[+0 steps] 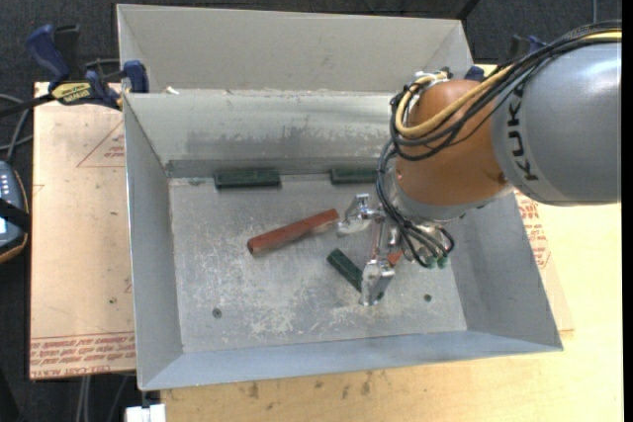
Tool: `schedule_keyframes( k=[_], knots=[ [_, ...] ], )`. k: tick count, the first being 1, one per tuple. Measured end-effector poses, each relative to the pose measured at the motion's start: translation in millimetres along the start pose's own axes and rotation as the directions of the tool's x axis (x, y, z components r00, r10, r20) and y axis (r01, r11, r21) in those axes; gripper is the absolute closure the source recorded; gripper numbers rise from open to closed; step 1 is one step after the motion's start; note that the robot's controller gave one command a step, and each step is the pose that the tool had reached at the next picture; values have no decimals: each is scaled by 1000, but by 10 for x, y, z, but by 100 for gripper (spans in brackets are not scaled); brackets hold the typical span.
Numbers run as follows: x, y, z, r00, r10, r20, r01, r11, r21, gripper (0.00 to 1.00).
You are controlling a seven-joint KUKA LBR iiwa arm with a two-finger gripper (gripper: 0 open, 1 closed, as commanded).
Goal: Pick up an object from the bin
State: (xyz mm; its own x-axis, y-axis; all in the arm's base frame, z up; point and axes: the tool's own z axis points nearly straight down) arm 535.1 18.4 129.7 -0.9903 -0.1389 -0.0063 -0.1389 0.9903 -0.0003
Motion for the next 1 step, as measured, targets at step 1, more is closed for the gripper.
schedule_keyframes(
  k=[1],
  knots=[
    [298,-394,473,1000,-1,6,1,1000,0,100]
  ],
)
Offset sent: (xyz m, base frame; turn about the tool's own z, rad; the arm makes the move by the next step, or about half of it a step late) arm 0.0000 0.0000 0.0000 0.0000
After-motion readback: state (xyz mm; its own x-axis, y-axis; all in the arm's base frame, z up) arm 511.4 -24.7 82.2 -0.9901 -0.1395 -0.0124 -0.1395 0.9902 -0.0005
